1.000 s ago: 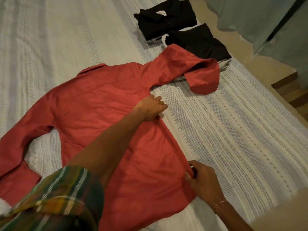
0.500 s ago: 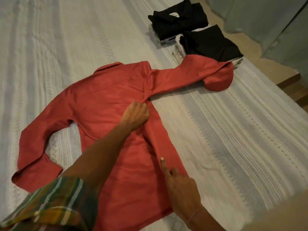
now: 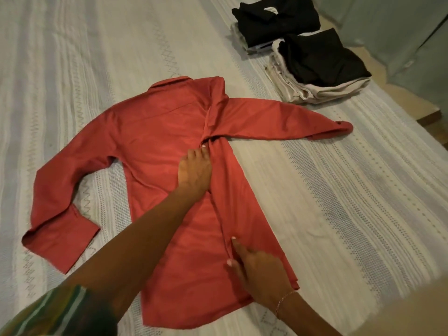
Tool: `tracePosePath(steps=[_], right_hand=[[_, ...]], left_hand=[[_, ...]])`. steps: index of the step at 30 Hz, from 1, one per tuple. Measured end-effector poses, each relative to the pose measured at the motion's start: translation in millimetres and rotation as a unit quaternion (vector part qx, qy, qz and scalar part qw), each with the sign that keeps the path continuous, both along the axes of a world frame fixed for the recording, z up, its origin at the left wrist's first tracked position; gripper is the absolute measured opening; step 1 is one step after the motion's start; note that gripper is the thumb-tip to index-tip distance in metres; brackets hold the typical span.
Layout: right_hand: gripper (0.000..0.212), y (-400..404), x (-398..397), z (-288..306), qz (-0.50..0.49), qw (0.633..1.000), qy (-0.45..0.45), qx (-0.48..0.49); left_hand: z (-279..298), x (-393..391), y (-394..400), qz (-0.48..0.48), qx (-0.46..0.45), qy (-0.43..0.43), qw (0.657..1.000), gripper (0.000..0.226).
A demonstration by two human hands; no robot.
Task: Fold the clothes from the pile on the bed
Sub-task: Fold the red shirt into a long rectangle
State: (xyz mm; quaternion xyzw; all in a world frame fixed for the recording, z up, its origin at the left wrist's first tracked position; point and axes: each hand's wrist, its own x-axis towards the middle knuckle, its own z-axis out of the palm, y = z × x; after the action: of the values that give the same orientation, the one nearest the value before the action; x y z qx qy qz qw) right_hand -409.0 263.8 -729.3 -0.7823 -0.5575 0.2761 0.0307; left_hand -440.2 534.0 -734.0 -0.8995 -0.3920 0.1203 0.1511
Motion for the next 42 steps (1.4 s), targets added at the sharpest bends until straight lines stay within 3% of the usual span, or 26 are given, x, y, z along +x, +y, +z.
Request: tracePosePath(steps=[2,4,6,10,13,16,20,24,27,28,30,32,34,36,37,39,42], right_hand=[[0.036,12,6,-12,-0.019,0.989,-0.051,0.135],[0.018,36,14,-25,0.000,0.971,-0.083,0.223],[0.031,64,27,-33,0.032,0.972,-0.083,0.218],[0.067,62,33,-51,0.055,0.987,-0.083,0.130],[0.093,29,26,-56,0.033,0.988,-0.088,0.122],[0.102,18,23,-57,0.023,0.989,-0.095,0.113],[0.099,28,22,-48,-0.008,0.991,-0.082,0.110],[0.052,80,45,-25,-0.121,0.970,-0.020,0.210],[0.038,143,93,-23,-0.336,0.894,0.175,0.239],[0.042,165,115,-23,-0.418,0.850,0.233,0.221],[0.050,203,154,-20,-0.561,0.721,0.367,0.177],[0.047,236,182,-16,-0.608,0.616,0.477,0.156],[0.044,261,199,-17,-0.608,0.581,0.522,0.142],[0.036,281,203,-20,-0.617,0.585,0.500,0.168],[0.031,284,199,-20,-0.622,0.609,0.449,0.202],[0.029,295,187,-15,-0.590,0.691,0.306,0.284],[0.027,310,156,13,-0.403,0.799,0.156,0.419]], left_hand=[[-4,2,-9,-0.093,0.053,-0.065,0.992,0.038],[-16,8,-18,-0.196,0.032,-0.144,0.969,0.025],[-33,14,-26,-0.250,-0.029,-0.176,0.952,0.023],[-67,9,-19,-0.192,-0.105,-0.091,0.972,0.063],[-72,4,-15,-0.110,-0.170,-0.141,0.969,0.072],[-69,4,-14,-0.089,-0.191,-0.159,0.965,0.077],[-55,12,-9,-0.068,-0.226,-0.174,0.956,0.076],[-26,23,7,-0.045,-0.225,-0.289,0.930,0.041],[-10,35,27,0.004,-0.205,-0.370,0.906,0.020],[-8,39,36,0.021,-0.200,-0.385,0.901,0.020],[-8,47,51,0.044,-0.207,-0.409,0.888,0.021],[-11,56,66,0.066,-0.231,-0.416,0.877,0.021],[-15,66,82,0.096,-0.261,-0.420,0.863,0.020],[-15,74,96,0.172,-0.326,-0.418,0.830,0.022],[-13,77,99,0.217,-0.392,-0.414,0.792,0.028],[0,82,111,0.310,-0.516,-0.412,0.684,0.044],[30,78,130,0.401,-0.587,-0.440,0.549,0.057]])
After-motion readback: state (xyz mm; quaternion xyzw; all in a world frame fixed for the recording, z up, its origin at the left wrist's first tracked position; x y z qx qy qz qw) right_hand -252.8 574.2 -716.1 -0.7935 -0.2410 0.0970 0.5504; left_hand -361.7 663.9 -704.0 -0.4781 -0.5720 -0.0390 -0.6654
